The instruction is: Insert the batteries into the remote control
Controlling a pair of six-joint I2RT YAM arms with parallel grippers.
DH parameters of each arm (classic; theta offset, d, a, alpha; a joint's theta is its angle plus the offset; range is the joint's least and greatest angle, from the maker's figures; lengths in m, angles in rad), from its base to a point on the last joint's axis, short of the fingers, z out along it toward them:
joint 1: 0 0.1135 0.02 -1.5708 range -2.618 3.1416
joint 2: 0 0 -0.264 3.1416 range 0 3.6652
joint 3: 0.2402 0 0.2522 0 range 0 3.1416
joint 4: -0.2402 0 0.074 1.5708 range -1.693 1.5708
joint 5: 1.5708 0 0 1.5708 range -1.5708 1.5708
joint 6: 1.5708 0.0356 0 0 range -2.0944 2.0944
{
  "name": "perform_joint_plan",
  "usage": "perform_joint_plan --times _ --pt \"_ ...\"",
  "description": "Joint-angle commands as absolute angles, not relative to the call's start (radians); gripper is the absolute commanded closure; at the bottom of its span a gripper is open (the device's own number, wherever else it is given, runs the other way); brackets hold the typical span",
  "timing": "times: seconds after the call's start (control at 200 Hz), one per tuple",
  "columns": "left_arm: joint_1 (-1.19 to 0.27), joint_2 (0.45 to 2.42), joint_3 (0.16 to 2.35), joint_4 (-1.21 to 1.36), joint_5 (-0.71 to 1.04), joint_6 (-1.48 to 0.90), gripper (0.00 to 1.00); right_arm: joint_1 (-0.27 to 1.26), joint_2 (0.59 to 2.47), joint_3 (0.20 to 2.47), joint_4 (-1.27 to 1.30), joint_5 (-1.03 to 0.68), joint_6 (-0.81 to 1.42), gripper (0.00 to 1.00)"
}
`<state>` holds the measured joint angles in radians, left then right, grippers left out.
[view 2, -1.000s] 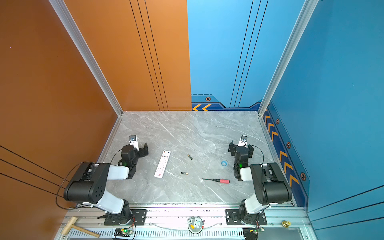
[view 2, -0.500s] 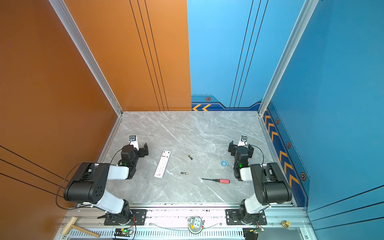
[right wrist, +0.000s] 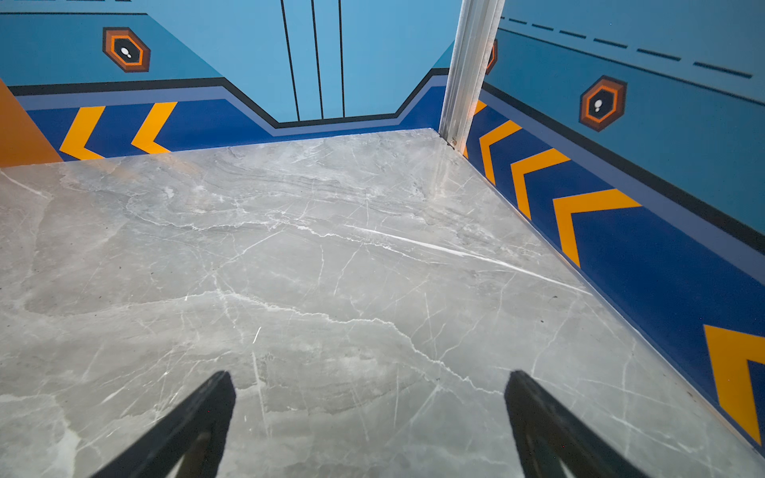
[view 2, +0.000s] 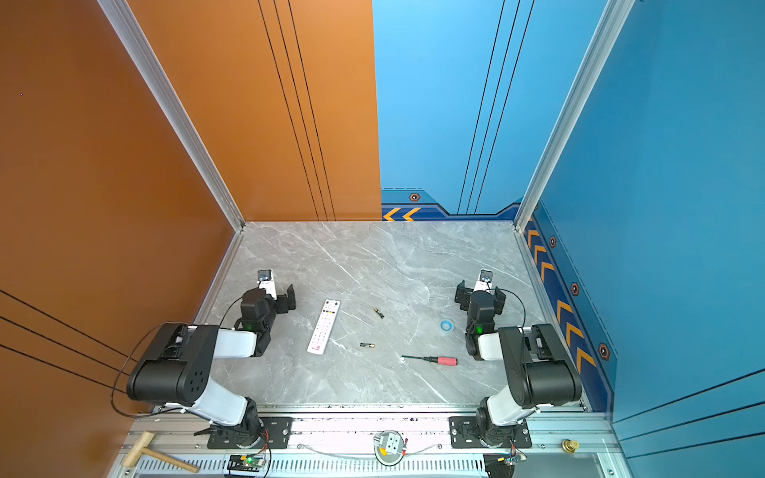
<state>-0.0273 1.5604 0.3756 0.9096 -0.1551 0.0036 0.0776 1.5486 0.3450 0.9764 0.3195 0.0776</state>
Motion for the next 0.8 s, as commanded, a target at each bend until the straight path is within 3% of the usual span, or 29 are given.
perform_joint_plan --times 0.0,0.265,0.37,0.501,0.596,0.796 --pt "-0.021 1.562 0.380 0.922 -0.132 0.004 0.02 0.072 1.549 0.351 0.956 0.340 0.082 0.00" --pt "-0.015 1.535 0.394 0.875 -0.082 0.016 0.02 0.077 1.500 0.357 0.910 0.340 0.072 0.00" --pt "-0.031 1.479 0.395 0.821 -0.101 0.026 0.02 0.106 1.391 0.367 0.797 0.389 0.055 0.00" --pt "-0.072 1.357 0.451 0.568 -0.183 -0.002 0.02 0.137 1.286 0.404 0.639 0.455 0.071 0.00" --pt "-0.103 1.272 0.483 0.420 -0.210 -0.042 0.02 0.162 1.209 0.482 0.385 0.503 0.143 0.00" --pt "-0.289 1.125 0.652 0.020 -0.480 -0.084 0.02 0.248 1.070 0.606 0.007 0.498 0.286 0.00"
